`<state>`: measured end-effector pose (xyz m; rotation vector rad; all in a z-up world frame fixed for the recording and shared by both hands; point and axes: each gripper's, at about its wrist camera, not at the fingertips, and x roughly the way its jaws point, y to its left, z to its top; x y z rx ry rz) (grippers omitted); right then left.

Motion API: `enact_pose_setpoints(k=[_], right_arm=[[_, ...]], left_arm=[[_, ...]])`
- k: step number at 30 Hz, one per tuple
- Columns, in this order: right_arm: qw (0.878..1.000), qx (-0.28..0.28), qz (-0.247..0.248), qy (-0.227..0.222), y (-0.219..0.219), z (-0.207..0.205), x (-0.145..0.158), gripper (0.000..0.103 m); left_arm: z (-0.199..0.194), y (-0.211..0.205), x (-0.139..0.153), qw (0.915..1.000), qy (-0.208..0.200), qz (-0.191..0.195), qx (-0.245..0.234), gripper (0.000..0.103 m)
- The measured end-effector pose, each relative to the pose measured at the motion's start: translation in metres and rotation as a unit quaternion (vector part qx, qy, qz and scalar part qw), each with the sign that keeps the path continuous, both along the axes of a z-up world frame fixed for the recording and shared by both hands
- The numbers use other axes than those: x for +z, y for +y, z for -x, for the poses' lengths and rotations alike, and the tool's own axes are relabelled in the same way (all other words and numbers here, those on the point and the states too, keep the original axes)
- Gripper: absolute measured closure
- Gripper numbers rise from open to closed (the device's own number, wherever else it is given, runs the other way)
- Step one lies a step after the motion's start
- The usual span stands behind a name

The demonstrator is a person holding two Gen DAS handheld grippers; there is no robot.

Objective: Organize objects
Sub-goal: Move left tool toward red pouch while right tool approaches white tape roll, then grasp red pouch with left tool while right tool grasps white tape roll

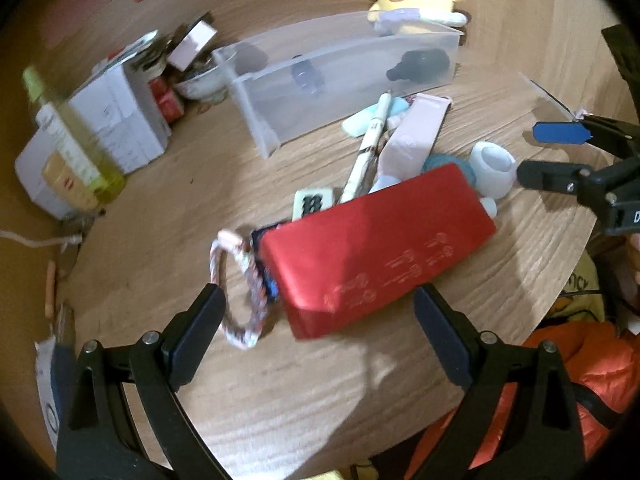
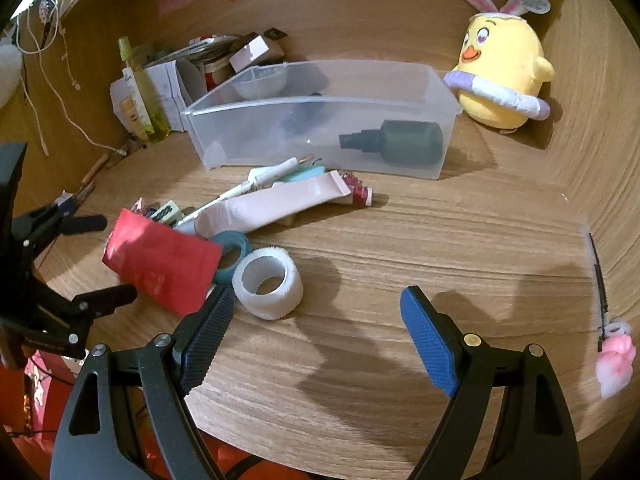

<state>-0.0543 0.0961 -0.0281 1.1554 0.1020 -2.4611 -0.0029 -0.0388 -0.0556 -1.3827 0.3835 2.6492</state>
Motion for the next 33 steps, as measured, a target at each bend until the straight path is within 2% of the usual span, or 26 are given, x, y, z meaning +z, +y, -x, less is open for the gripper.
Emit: enact_pose_setpoints(k=[6, 12, 19, 21, 23, 25, 29, 33], right_arm=[[1.000, 0.010, 0.006, -0.014, -0.006, 0.005, -0.008, 0.020], [1.000, 0.026, 0.004, -0.014, -0.016, 0.006, -0.011, 0.022], [0.999, 0.031, 0.009, -0.019, -0.017, 0.010, -0.011, 0.051], [0.999, 0.032, 0.008, -0.021, -0.017, 0.011, -0.012, 0.058], [0.999, 0.031, 0.007, -0.021, -0.016, 0.012, -0.013, 0.066], [0.999, 0.029, 0.007, -0.018, -0.016, 0.013, -0.014, 0.066], [0.999, 0.026, 0.013, -0.014, -0.015, 0.014, -0.013, 0.066], [1.000, 0.024, 0.014, -0.007, -0.014, 0.014, -0.010, 0.066]], left_arm=[[0.016, 0.007, -0.002, 0.9997, 0.001, 0.015, -0.018, 0.007], [0.036, -0.005, -0.001, 0.9997, -0.006, -0.020, -0.012, 0.007], [0.036, -0.023, -0.002, 0.9968, -0.005, -0.080, 0.004, 0.007], [0.032, -0.029, -0.002, 0.9957, 0.002, -0.092, 0.009, 0.013], [0.030, -0.033, -0.003, 0.9949, 0.000, -0.100, 0.014, 0.028], [0.030, -0.037, -0.003, 0.9937, -0.001, -0.109, 0.025, 0.033], [0.029, -0.044, 0.000, 0.9916, 0.003, -0.122, 0.041, 0.049], [0.028, -0.051, 0.004, 0.9891, 0.011, -0.137, 0.052, 0.049]])
